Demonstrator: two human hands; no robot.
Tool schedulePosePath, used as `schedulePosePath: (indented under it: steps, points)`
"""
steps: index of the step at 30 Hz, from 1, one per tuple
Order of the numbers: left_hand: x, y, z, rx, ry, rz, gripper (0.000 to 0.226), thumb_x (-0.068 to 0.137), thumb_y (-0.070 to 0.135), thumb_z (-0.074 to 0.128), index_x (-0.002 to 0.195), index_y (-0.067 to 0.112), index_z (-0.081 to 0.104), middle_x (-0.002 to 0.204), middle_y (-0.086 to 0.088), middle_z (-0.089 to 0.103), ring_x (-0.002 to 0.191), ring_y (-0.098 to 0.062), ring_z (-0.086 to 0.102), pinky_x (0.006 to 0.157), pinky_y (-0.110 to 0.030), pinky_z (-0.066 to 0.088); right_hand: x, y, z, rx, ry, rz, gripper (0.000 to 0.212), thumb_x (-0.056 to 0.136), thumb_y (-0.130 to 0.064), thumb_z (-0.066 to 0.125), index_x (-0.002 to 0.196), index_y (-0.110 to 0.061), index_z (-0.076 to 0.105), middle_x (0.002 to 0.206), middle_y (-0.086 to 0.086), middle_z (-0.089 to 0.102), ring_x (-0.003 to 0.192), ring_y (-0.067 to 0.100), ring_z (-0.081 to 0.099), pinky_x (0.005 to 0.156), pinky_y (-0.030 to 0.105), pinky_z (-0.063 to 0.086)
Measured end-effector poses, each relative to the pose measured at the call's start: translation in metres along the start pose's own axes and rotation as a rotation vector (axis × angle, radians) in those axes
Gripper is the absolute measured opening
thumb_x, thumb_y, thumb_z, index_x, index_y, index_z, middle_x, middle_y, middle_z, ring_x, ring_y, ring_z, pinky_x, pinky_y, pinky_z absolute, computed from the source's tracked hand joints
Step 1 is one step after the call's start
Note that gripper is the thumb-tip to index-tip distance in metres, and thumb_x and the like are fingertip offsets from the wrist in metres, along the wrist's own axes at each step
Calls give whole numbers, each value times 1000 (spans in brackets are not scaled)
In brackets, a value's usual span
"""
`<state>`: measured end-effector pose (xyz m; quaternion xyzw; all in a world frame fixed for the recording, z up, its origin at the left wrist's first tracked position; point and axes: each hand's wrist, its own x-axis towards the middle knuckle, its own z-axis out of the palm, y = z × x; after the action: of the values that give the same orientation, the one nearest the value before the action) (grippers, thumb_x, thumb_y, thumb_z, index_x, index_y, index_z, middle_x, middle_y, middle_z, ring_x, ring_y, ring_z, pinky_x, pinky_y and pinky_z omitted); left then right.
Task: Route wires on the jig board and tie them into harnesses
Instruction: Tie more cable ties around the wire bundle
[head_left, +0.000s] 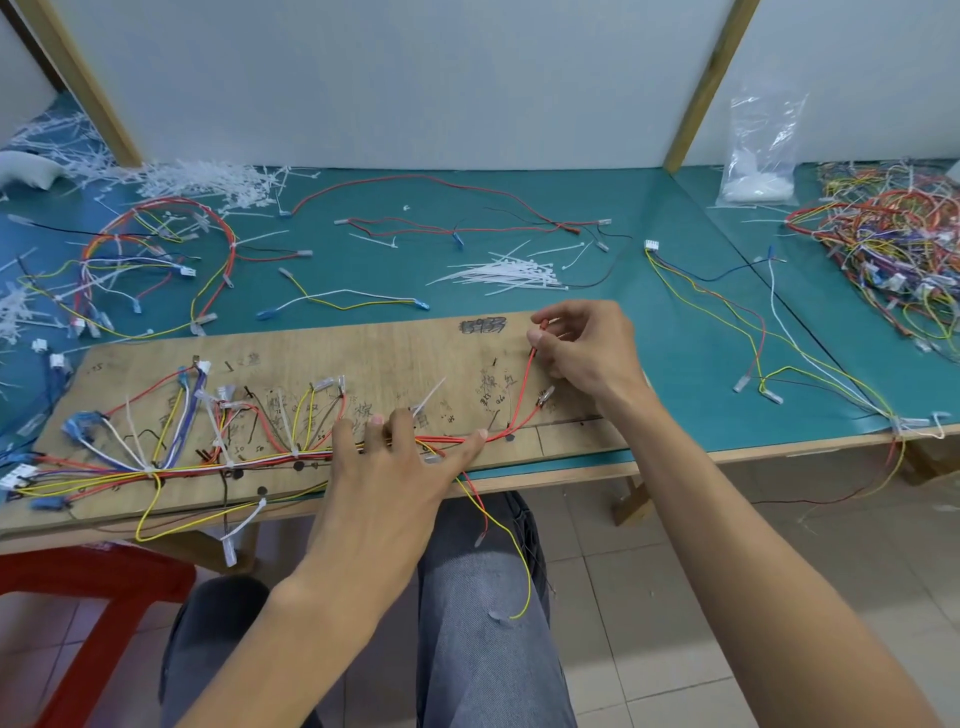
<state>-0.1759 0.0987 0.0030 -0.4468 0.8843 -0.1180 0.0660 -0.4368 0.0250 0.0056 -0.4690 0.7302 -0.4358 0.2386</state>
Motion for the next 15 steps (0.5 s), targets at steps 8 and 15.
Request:
schedulePosePath:
  steps: [8,15]
  points:
    - [2,5,-2,-15,-3,-3,95,101,14,39,153,51,-30,143,-28,29,134,-46,44,108,-60,26,14,1,2,1,-18,153,7,82,-20,89,87,-24,85,70,-16,76,57,2,67,48,19,55]
    - [1,6,-11,-18,-26,-2,92,98,10,33,155,52,-27,138,-25,32,126,-41,50,107,-57,29,22,-2,4,-186,-64,109,12,78,-27,93,88,-26,86,75,-6,78,78,13,72,72,33,59]
